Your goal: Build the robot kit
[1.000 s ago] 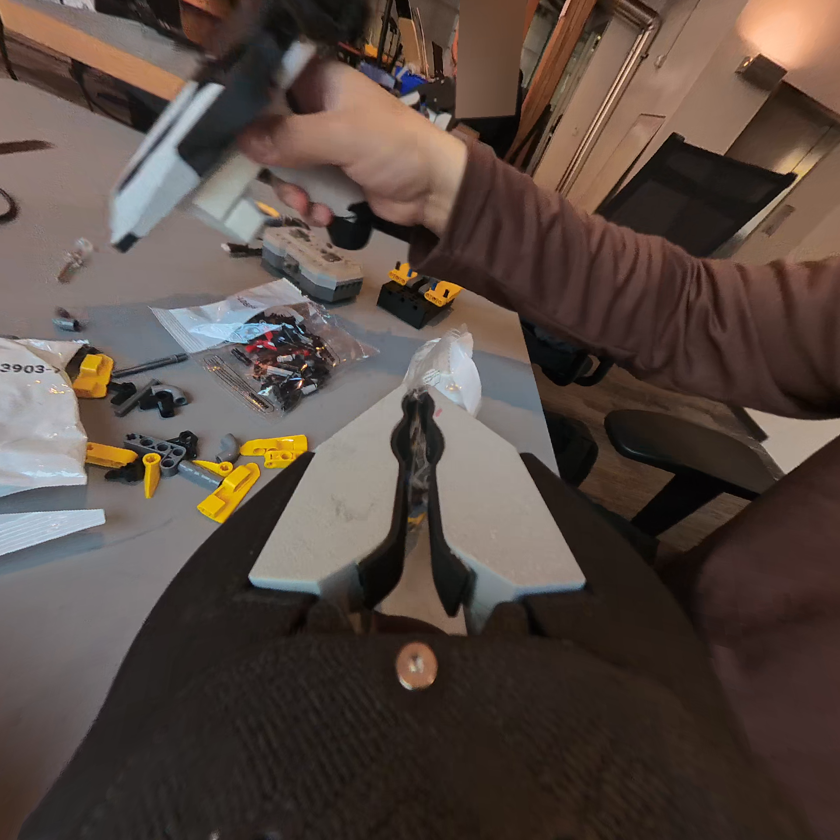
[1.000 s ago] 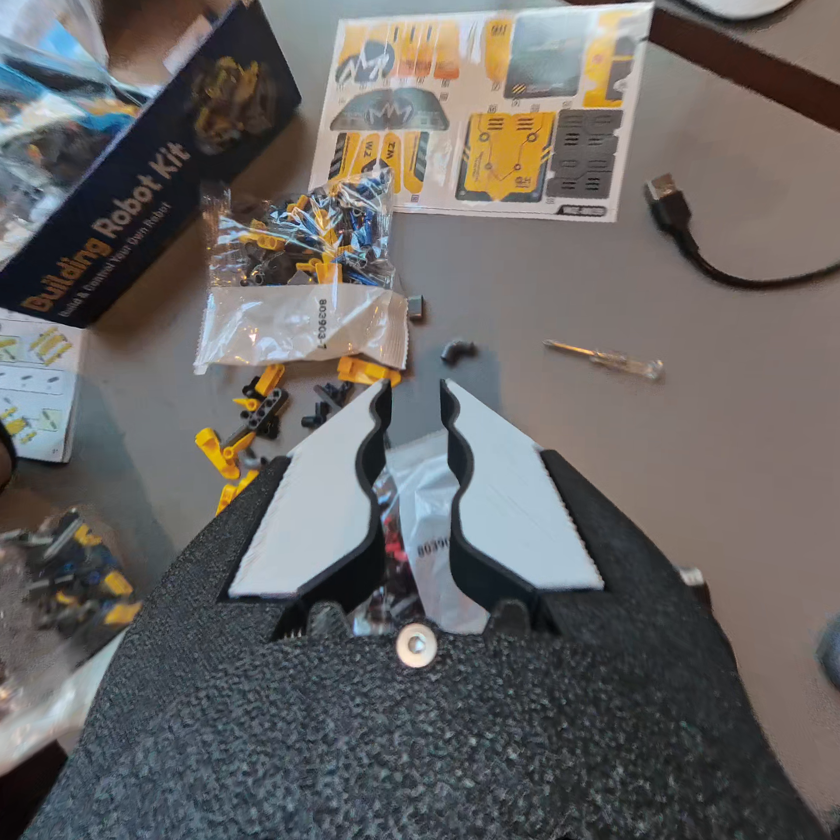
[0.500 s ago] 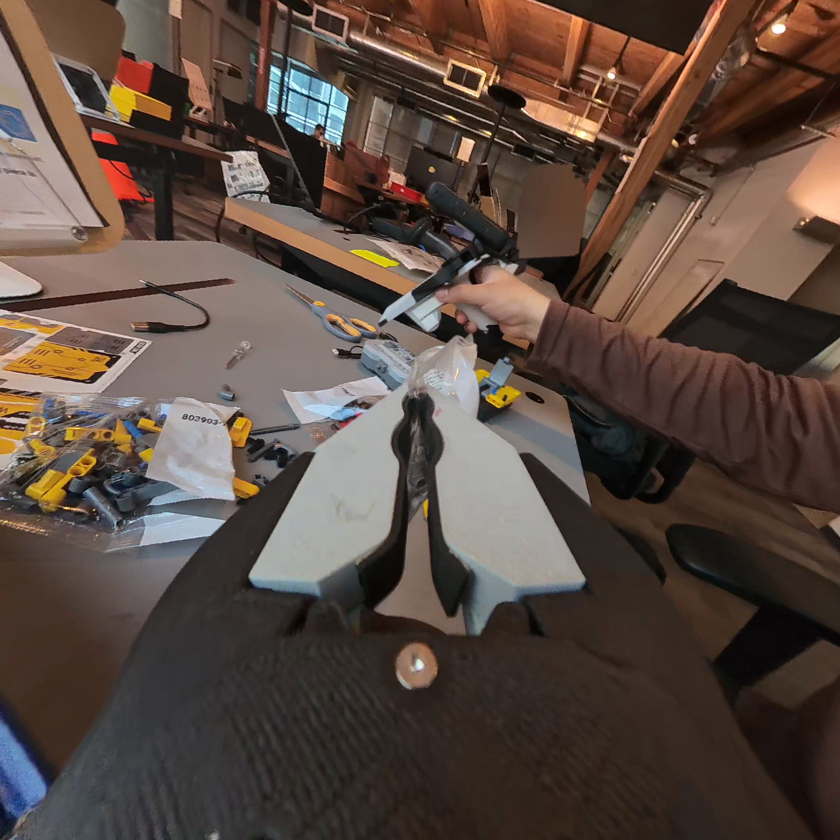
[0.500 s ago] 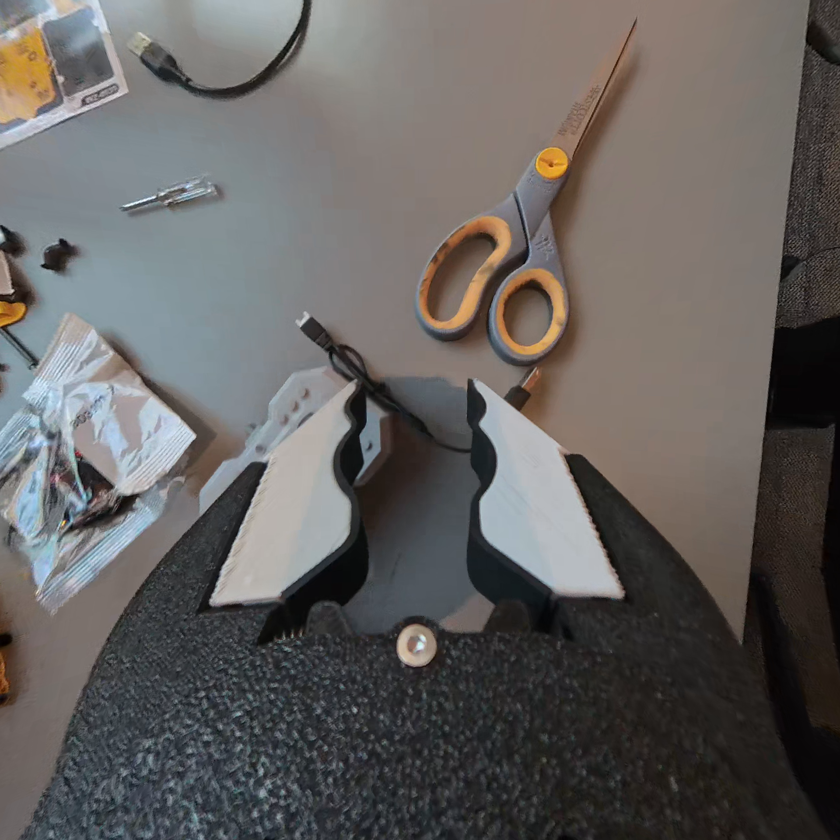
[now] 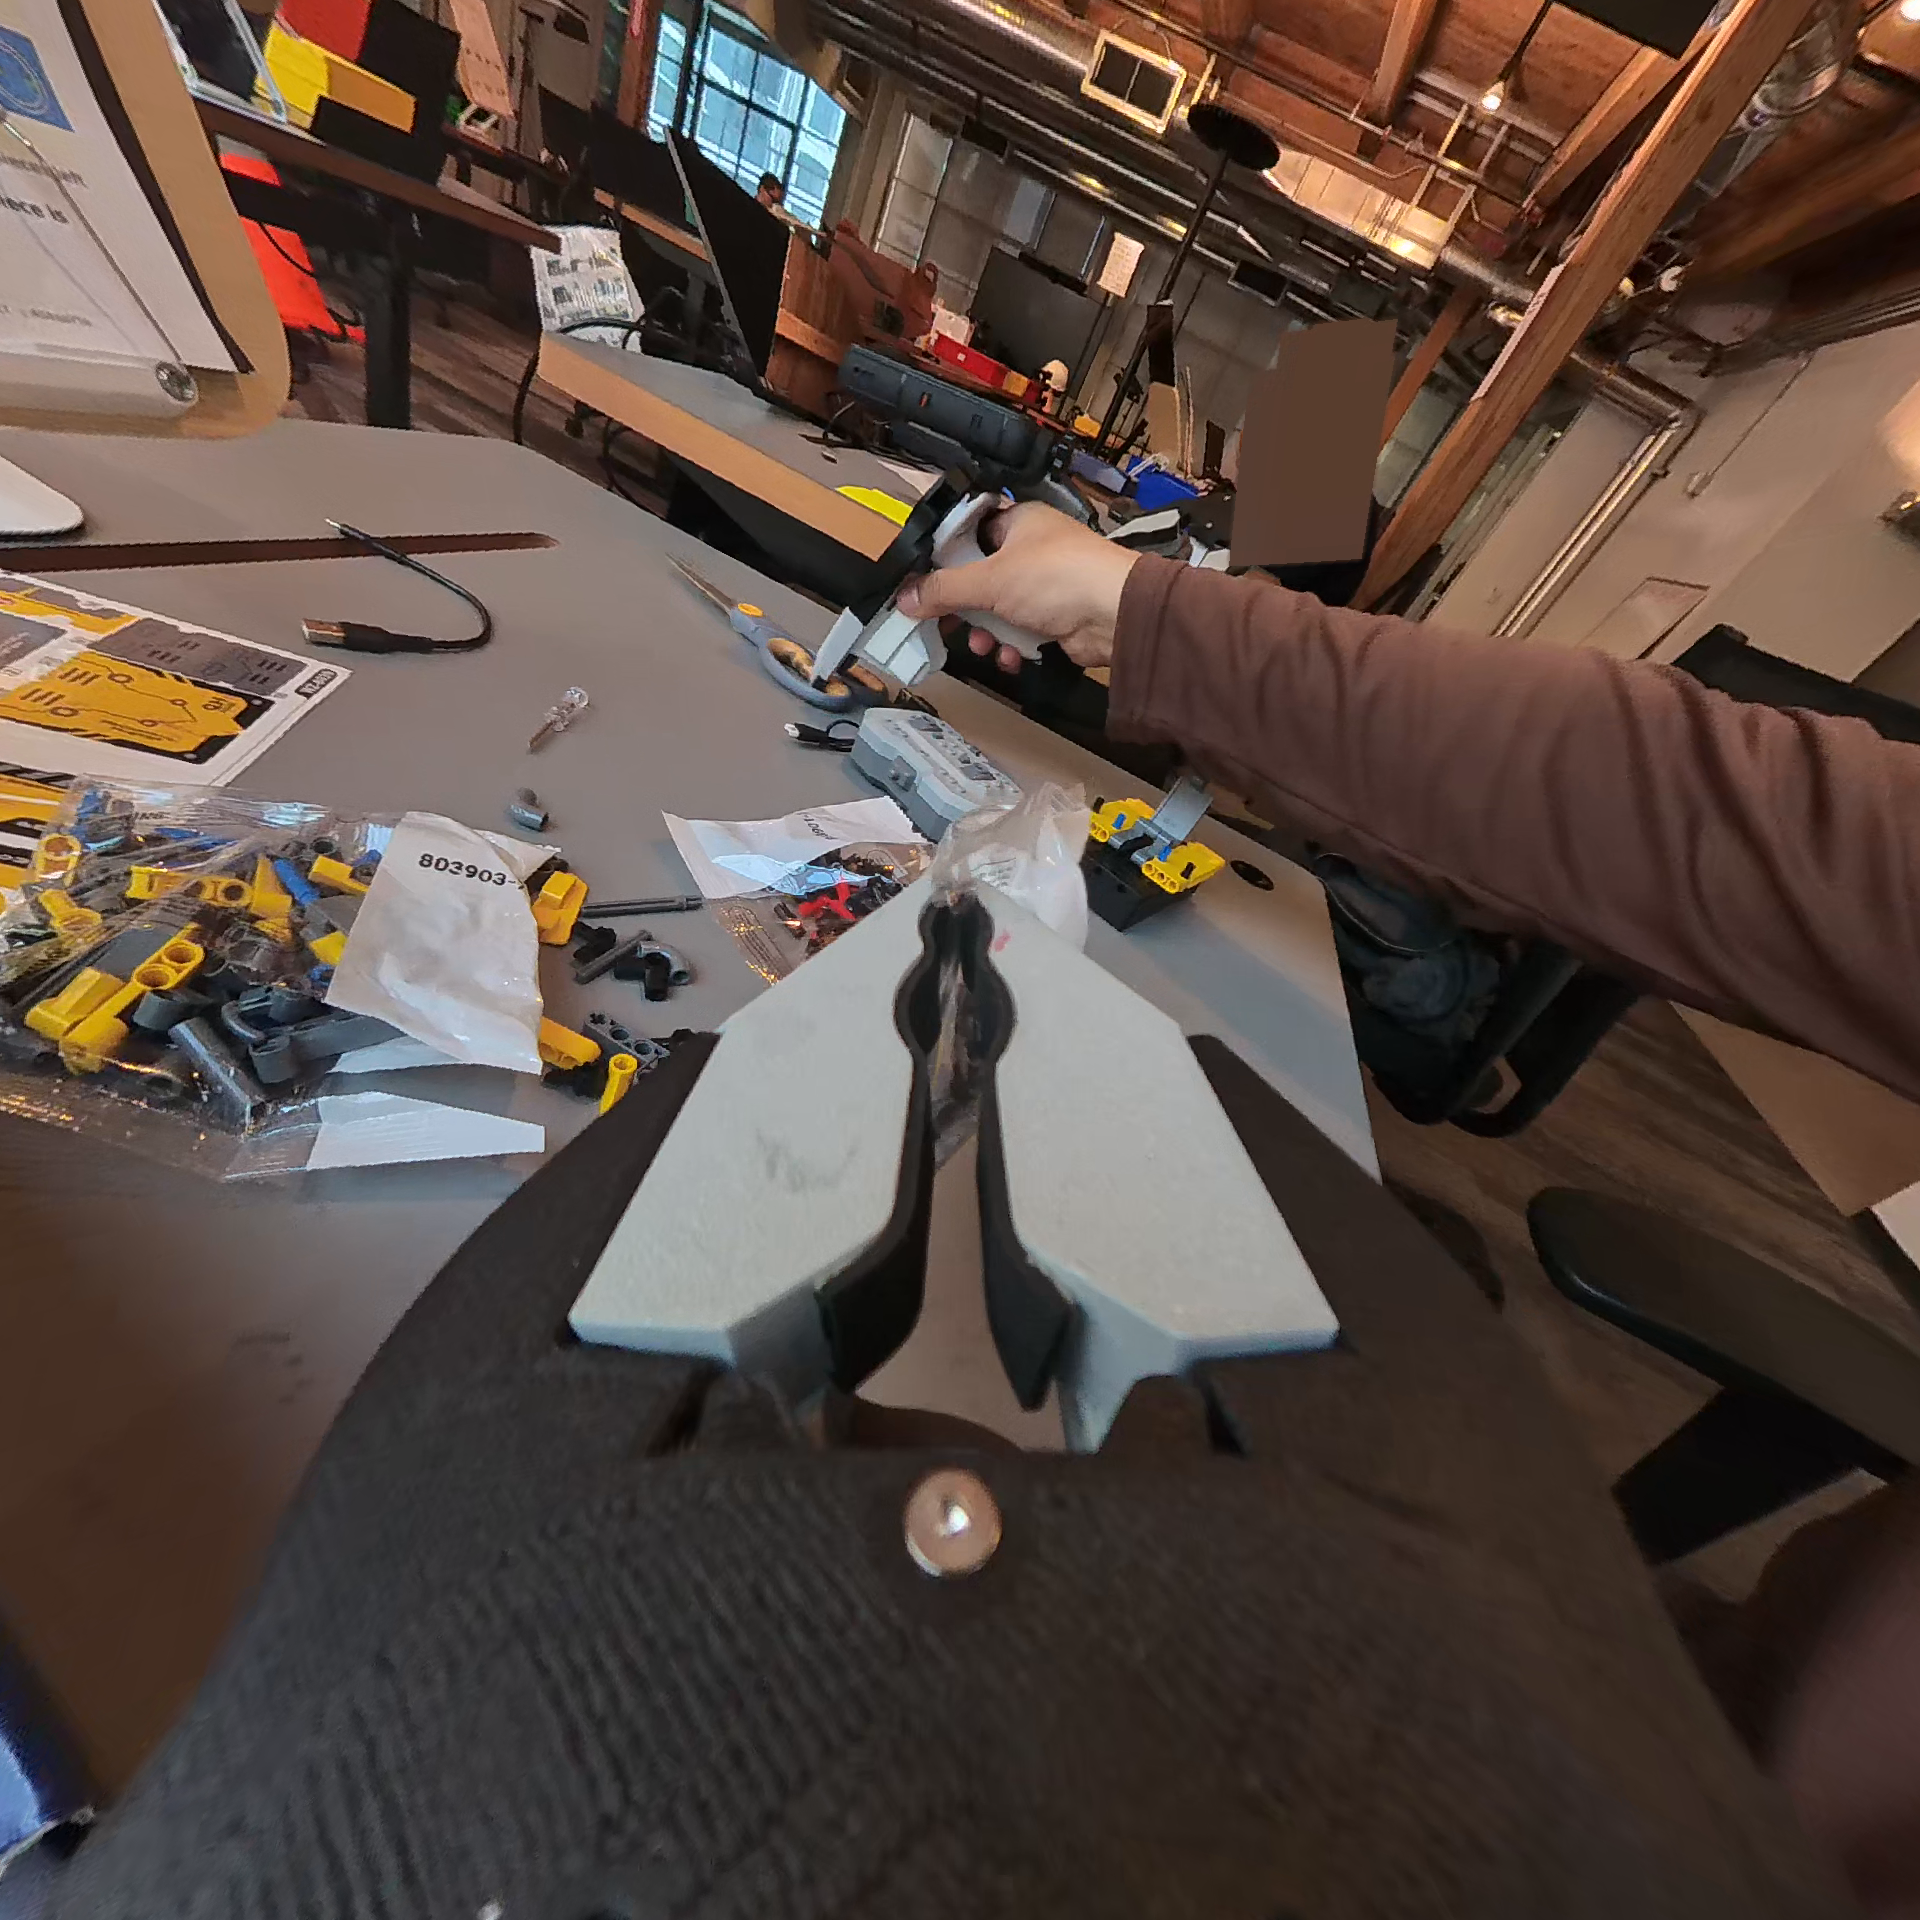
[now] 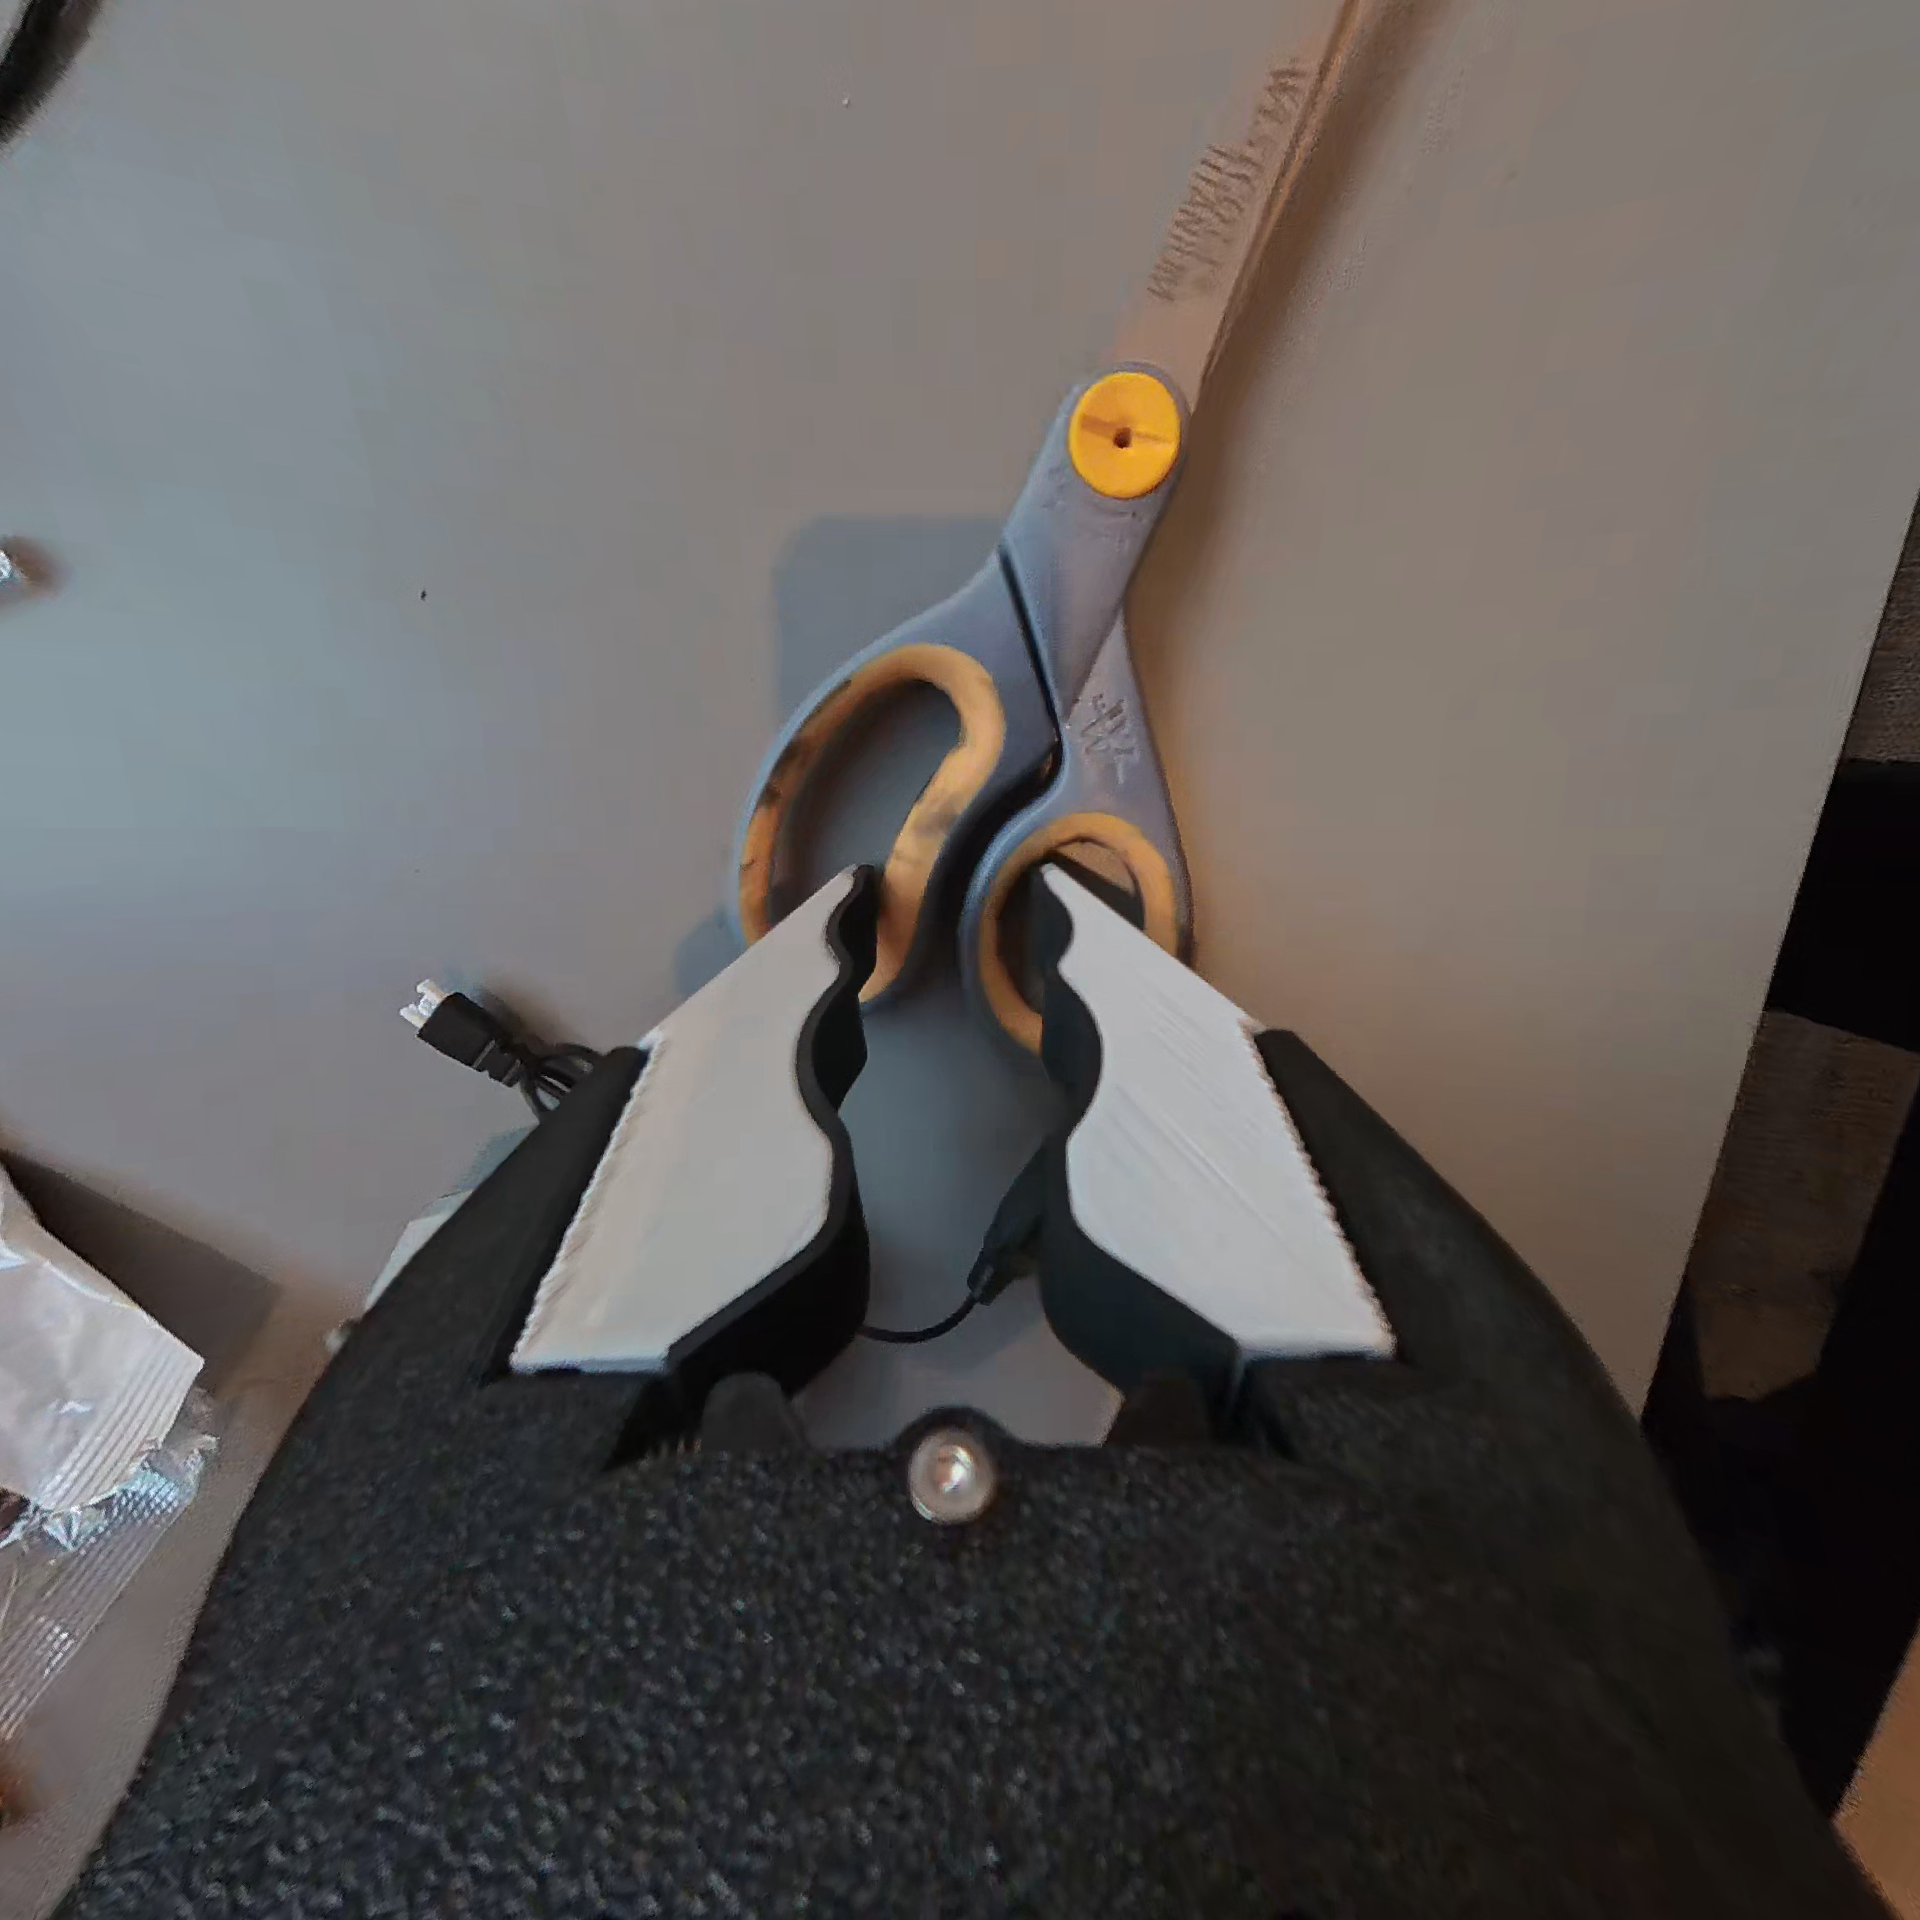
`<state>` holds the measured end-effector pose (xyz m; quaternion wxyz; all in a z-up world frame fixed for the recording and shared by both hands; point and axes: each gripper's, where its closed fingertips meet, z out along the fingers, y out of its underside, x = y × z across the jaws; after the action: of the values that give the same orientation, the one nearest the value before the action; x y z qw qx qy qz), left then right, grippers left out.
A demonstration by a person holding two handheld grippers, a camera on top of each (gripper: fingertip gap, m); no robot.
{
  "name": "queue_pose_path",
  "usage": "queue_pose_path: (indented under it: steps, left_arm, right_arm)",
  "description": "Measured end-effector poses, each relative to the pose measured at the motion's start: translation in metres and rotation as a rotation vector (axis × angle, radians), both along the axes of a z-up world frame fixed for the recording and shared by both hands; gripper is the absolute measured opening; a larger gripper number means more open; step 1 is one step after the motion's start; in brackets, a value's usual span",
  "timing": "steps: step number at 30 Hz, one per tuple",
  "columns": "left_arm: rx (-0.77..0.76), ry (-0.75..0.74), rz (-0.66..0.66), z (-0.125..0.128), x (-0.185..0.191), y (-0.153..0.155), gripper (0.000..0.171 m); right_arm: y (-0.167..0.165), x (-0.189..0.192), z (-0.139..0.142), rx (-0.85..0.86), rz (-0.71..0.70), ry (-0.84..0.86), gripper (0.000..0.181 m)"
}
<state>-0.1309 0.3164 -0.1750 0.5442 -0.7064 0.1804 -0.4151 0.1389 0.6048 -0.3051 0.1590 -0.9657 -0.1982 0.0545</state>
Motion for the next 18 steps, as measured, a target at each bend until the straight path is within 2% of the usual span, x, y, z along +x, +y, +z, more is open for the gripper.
queue_pose_path:
  steps: [3,6,10,14,16,18]
  left_arm:
    - [0.004,0.01,0.003,-0.001,0.001,0.0,0.0]
    - [0.028,0.042,0.021,0.0,-0.002,0.0,0.0]
    - [0.068,0.084,0.031,0.005,-0.003,-0.002,0.0]
    - [0.103,0.132,-0.002,0.004,-0.001,-0.007,0.0]
    - [0.035,0.15,-0.079,-0.011,0.006,-0.017,0.0]
    - [-0.038,0.1,-0.091,-0.019,0.008,-0.024,0.0]
  right_arm:
    - [-0.001,-0.001,0.001,0.011,0.02,0.007,0.025]
    - [-0.002,0.004,0.016,0.096,0.101,-0.117,0.025]
    - [-0.013,0.004,0.054,0.242,0.23,-0.29,0.024]
    - [-0.039,-0.001,0.091,0.349,0.344,-0.418,0.023]
    - [-0.056,-0.003,0.114,0.429,0.415,-0.526,0.023]
    - [-0.078,-0.009,0.139,0.521,0.49,-0.623,0.023]
